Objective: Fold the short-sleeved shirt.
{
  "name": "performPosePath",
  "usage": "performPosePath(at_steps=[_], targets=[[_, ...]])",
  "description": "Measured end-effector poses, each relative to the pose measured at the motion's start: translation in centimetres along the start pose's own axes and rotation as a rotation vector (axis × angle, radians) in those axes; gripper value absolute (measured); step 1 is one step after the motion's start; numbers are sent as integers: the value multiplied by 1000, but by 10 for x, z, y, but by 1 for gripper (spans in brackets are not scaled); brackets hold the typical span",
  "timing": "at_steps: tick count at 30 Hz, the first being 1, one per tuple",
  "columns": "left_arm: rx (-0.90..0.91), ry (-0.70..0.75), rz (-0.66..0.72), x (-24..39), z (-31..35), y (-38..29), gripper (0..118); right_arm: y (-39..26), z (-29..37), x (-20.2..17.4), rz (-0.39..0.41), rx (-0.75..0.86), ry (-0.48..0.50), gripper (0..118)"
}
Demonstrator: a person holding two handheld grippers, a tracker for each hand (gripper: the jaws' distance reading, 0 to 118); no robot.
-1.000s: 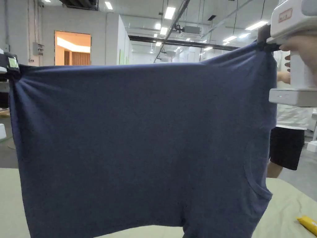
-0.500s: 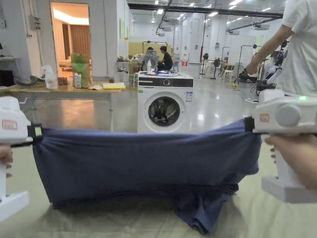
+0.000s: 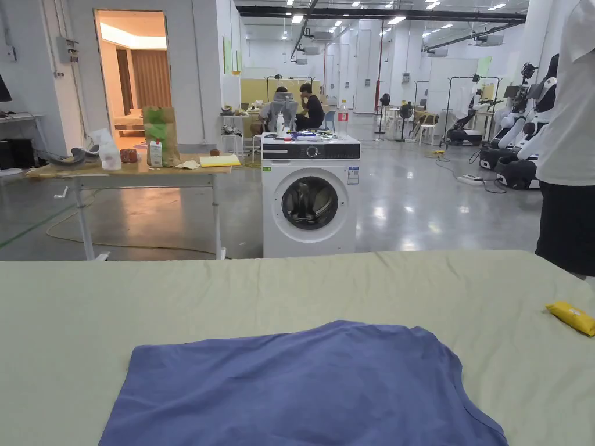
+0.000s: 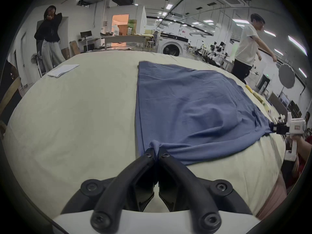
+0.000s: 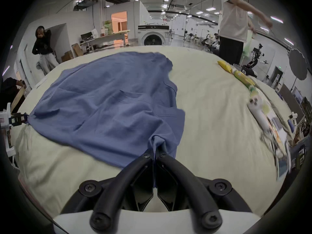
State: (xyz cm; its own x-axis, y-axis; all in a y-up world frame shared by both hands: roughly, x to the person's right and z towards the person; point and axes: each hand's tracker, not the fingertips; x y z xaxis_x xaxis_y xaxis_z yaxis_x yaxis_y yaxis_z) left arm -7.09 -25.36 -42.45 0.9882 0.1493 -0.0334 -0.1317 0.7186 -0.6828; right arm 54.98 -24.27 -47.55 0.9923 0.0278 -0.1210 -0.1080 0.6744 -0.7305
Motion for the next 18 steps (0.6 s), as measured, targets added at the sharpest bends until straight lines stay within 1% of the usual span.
performPosePath(at_steps=[3,5,8,11,14,18], targets=[[-5,-26,-43,-5,39,-30,0,-35,32,8,-4,-30,43,0],[-14,-29,-73,-6,58,-45,0,-51,48,10,12,-45,62,0],[-17,-41,-68,-7,80,-64,0,-71,67,9,45,-56,89,0],[-29,-49,-69,-11,94,-75,0,-83,81,11,48,-64,106,0],[-35,-53,-131,-12,102,-79,0,-88,90,12,35,-74,123,0],[-79,-61,-209,-13,96,-90,0,-94,78,8,25,-94,114,1]])
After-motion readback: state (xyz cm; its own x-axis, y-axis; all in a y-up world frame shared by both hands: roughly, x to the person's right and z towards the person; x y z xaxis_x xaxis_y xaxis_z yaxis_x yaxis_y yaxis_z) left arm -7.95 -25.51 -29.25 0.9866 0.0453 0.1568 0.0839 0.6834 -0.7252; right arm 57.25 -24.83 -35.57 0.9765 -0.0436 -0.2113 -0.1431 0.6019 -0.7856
